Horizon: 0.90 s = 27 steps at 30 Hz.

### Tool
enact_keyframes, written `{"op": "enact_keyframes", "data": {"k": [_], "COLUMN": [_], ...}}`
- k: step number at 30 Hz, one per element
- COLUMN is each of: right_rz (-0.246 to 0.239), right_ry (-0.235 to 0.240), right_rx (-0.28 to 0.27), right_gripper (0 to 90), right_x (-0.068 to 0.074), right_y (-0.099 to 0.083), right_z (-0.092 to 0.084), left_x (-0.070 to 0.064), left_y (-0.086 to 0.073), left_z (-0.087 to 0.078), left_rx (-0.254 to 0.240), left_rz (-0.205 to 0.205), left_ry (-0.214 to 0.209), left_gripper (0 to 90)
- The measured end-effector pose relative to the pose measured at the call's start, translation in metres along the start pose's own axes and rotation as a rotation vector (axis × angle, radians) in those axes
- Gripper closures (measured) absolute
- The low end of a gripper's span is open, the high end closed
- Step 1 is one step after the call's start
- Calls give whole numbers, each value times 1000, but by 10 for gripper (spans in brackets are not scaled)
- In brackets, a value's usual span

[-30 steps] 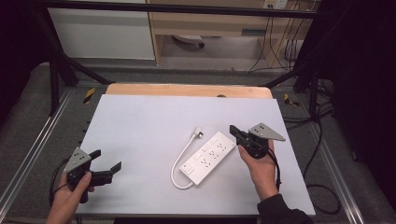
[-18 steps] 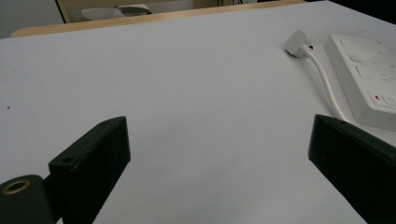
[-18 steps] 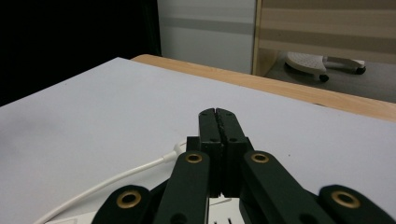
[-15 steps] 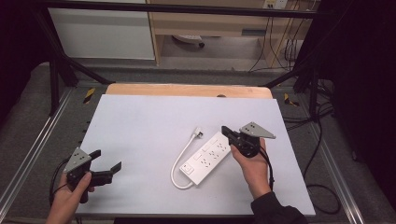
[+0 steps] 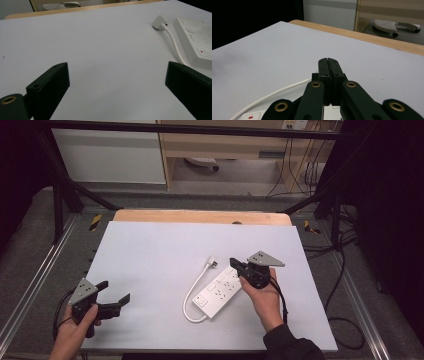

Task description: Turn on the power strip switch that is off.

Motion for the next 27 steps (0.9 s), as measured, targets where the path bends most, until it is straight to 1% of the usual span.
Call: {"op": "enact_keyframes", "data": {"k": [7,18,27], "right_rz": [-3,2,-2], "right_ry": [9,21,27], "right_rx": [14,18,26], "right_gripper": [900,900,900], "right_x": [4,9,12], "right_y": [-4,-7,-10], "right_z": [6,12,16], "left_x": [0,0,0], "left_y": [0,0,0], "left_z": [0,0,0], "left_rx": [0,1,0], "left_rz": [0,1,2], "left_ry": [0,-1,-1], "left_gripper": [55,55,55]}}
Point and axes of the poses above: each handheld gripper's, and its own axes: z roughly forward along the jaws, y roughly out of its top, x roughly to its left, the point moved 8 cm from there along z, roughly forward along the jaws, and after that the axes turned 2 degrees about -x, right-handed, at the moved point
